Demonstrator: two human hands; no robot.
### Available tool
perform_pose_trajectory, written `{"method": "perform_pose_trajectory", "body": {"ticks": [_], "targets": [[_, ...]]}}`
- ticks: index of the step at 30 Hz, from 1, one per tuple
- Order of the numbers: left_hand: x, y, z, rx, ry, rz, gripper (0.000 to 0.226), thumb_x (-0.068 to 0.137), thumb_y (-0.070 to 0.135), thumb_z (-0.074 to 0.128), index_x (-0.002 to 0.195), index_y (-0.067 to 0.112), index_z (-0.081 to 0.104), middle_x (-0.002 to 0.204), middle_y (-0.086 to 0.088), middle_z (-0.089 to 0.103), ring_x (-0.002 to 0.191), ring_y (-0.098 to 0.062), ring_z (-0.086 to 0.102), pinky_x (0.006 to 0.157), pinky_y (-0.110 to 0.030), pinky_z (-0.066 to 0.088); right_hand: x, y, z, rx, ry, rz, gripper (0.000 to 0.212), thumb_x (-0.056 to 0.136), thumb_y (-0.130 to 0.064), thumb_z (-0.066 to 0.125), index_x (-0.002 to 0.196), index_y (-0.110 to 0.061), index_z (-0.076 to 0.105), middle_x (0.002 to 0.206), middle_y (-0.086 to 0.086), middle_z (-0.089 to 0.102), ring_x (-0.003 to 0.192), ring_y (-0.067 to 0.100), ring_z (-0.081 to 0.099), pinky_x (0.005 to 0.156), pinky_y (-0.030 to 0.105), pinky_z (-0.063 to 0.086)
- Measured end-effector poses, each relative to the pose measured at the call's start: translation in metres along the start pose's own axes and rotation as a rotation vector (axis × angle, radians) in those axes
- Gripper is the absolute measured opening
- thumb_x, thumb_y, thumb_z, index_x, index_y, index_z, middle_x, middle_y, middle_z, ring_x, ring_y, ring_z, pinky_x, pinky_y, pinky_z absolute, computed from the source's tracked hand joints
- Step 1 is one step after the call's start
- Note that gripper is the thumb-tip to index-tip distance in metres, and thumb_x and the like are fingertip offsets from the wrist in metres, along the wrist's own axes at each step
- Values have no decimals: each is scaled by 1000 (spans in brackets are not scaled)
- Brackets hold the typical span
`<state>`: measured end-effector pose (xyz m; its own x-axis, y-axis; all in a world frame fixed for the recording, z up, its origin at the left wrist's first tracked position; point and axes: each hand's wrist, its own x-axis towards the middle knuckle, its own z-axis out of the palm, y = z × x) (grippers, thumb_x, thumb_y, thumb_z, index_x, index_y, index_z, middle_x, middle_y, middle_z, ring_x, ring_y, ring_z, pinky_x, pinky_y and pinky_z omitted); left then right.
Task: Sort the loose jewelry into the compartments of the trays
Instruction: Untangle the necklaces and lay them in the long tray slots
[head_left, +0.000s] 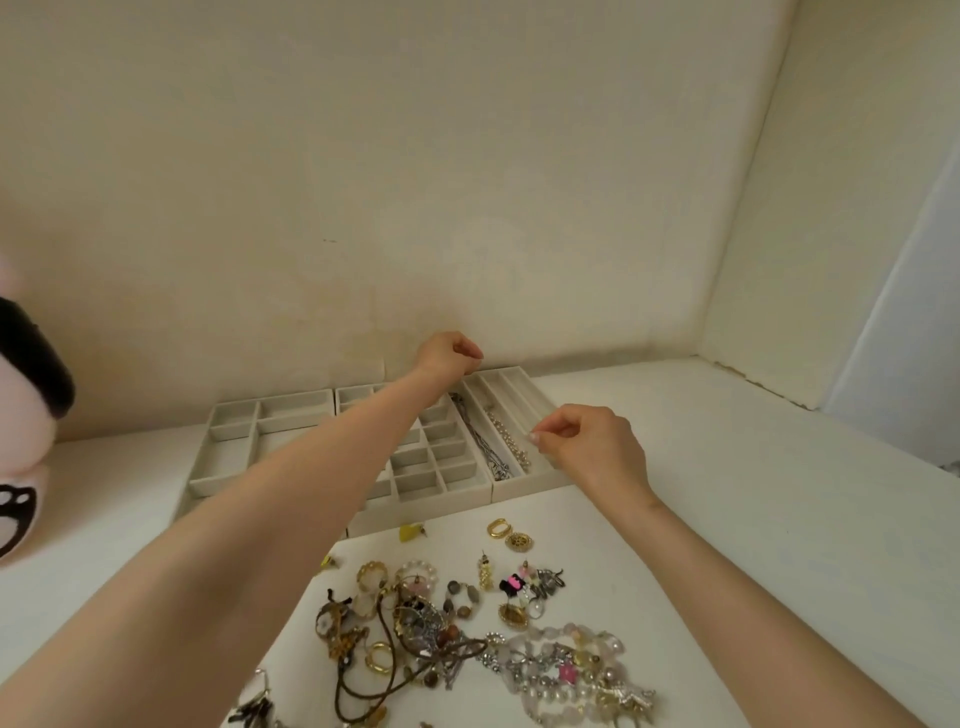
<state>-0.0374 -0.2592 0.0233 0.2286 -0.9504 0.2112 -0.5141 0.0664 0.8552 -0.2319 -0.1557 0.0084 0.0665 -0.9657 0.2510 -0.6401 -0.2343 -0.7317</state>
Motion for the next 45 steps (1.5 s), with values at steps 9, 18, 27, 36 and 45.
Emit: {"method": "perform_pose_trajectory", "body": {"ticks": [9, 18, 27, 36, 45], "targets": [[-70, 11, -31, -43, -51, 15, 9, 87, 6, 60, 96, 9, 63, 78, 2, 61, 63, -2, 58, 56, -12, 45, -23, -4, -9, 84, -36, -57, 11, 84, -29, 67, 73, -30, 69, 74, -9, 70, 75, 11, 64, 73, 32, 52], [-180, -1, -64, -53, -77, -3, 6, 88, 10, 61, 91, 11, 65, 87, -3, 65, 75, -11, 59, 67, -24, 49, -63, -26, -1, 159, -175, -167, 12, 87, -27, 65, 78, -21, 71, 72, -7, 69, 60, 11, 64, 73, 37, 57], [-230, -12, -75, 212, -50, 94, 5, 86, 15, 63, 88, 18, 66, 80, 11, 62, 68, 1, 54, 55, -5, 40, -81, -38, 20, 8, -290, -286, 9, 86, -30, 66, 83, -24, 72, 77, -11, 68, 75, 5, 62, 72, 29, 53], [-239, -14, -78, 249, -96, 145, 13, 86, 14, 63, 82, 27, 64, 82, 9, 63, 73, -4, 55, 67, -13, 44, -79, -21, 16, 16, -254, -269, 9, 85, -31, 66, 78, -27, 69, 71, -14, 68, 70, 9, 63, 68, 24, 50], [-233, -20, -95, 484, -201, 199, 12, 82, 17, 70, 93, 21, 69, 91, 8, 63, 84, -10, 58, 76, -25, 48, -93, -31, 13, -47, -283, -432, 12, 82, -38, 69, 76, -28, 68, 83, -14, 61, 76, -2, 50, 71, 21, 41]]}}
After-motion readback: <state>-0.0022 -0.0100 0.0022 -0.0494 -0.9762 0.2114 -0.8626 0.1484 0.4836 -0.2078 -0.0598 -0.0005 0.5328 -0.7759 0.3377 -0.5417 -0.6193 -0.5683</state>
